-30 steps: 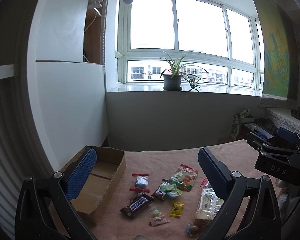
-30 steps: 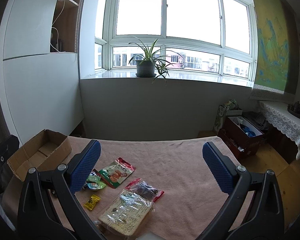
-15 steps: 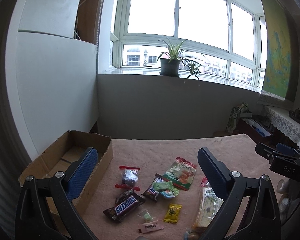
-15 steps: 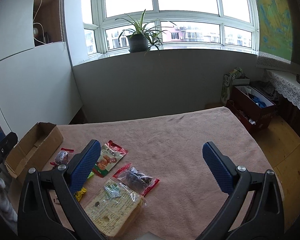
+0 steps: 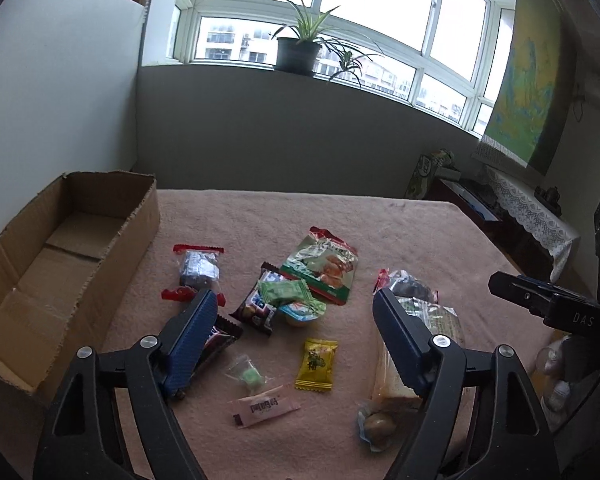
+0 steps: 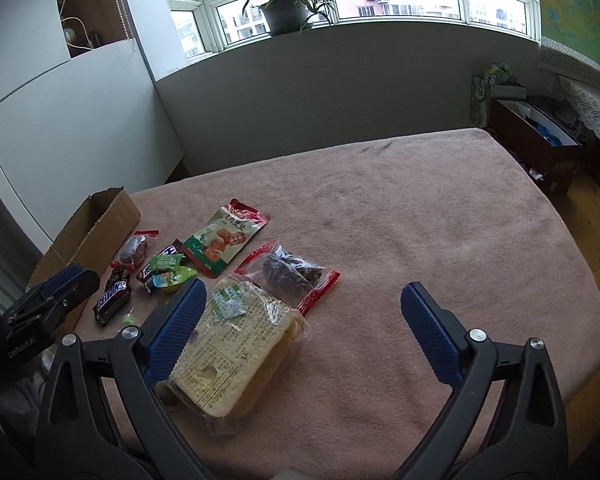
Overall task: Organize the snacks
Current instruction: 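Close the right tool on the bagged bread loaf, then carry the bread loaf with the right tool and lower it into the box, then open the right tool and move it to the bag of dates, then close the right tool on the bag of dried dates, then carry the date bag with the right tool and drop it into the box, then move the right tool back to the egg-shaped treat on the table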
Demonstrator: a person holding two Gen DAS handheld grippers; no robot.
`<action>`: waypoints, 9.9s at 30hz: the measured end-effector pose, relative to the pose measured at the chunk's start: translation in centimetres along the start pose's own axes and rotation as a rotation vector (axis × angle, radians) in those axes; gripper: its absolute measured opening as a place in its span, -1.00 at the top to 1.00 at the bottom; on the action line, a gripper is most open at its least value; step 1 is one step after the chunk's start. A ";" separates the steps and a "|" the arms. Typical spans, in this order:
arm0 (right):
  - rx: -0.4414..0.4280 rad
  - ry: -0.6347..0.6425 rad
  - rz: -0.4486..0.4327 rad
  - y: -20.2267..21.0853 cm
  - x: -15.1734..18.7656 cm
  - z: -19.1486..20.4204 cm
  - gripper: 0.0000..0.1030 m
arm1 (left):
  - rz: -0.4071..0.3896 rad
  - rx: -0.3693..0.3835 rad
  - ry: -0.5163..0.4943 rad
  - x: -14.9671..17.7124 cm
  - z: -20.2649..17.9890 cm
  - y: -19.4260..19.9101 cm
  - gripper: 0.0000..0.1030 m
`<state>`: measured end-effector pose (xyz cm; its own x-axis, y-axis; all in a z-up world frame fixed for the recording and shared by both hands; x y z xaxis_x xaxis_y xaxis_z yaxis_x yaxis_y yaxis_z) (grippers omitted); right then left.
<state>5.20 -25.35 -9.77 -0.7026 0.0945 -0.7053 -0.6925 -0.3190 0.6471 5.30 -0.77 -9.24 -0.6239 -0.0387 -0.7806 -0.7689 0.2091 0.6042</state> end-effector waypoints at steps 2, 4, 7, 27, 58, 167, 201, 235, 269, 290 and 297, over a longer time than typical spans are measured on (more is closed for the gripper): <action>-0.011 -0.003 0.031 -0.4 0.9 -0.1 -0.85 | 0.053 0.057 0.020 0.9 -0.3 -0.7 -0.40; -0.031 -0.009 0.060 -0.7 1.6 0.0 -0.81 | 0.098 0.108 0.036 1.5 -0.6 -1.1 -0.34; -0.056 -0.013 0.089 -0.9 2.2 0.1 -0.73 | 0.114 0.141 0.038 1.7 -1.1 -0.9 -0.31; -0.171 -0.056 0.254 -4.0 4.1 1.4 -0.08 | 0.259 0.264 -0.007 4.1 -4.0 -3.8 -0.04; -0.245 -0.082 0.318 -4.3 4.4 2.2 0.13 | 0.265 0.322 -0.072 4.8 -6.7 -3.7 0.19; 0.032 0.173 0.289 -10.9 -3.0 1.0 -0.40 | 0.241 0.086 -0.012 4.6 3.1 -3.3 0.25; 0.013 0.254 0.307 -10.8 -1.8 1.7 0.20 | 0.212 0.015 -0.062 4.4 2.0 -4.2 0.56; -0.361 0.476 0.207 -13.1 -3.7 31.8 0.21 | -0.084 -0.316 0.223 0.3 19.0 4.8 0.56; -0.222 0.417 0.143 -7.2 -2.3 21.3 -0.60 | -0.068 -0.229 0.110 1.0 13.6 4.1 -0.18; -0.142 0.330 0.283 -4.4 6.5 9.7 -0.60 | 0.090 0.038 -0.178 3.2 1.8 1.2 -0.19; -0.163 0.372 0.307 -4.8 8.4 9.8 -0.60 | 0.183 0.058 -0.202 4.6 0.4 -1.8 -0.19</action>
<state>1.05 -13.79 -15.95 -0.7431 -0.3599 -0.5641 -0.4077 -0.4250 0.8082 3.89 -0.92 -14.01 -0.7070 0.1993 -0.6786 -0.6328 0.2502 0.7328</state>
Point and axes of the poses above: each gripper's, at about its wrist camera, not at the fingertips, and y roughly against the way its jaws point, z to its left, x to its underside, the point moved 5 cm from there along -y, roughly the way its jaws point, and after that the axes turned 5 degrees about -x, right-handed, at the moved point
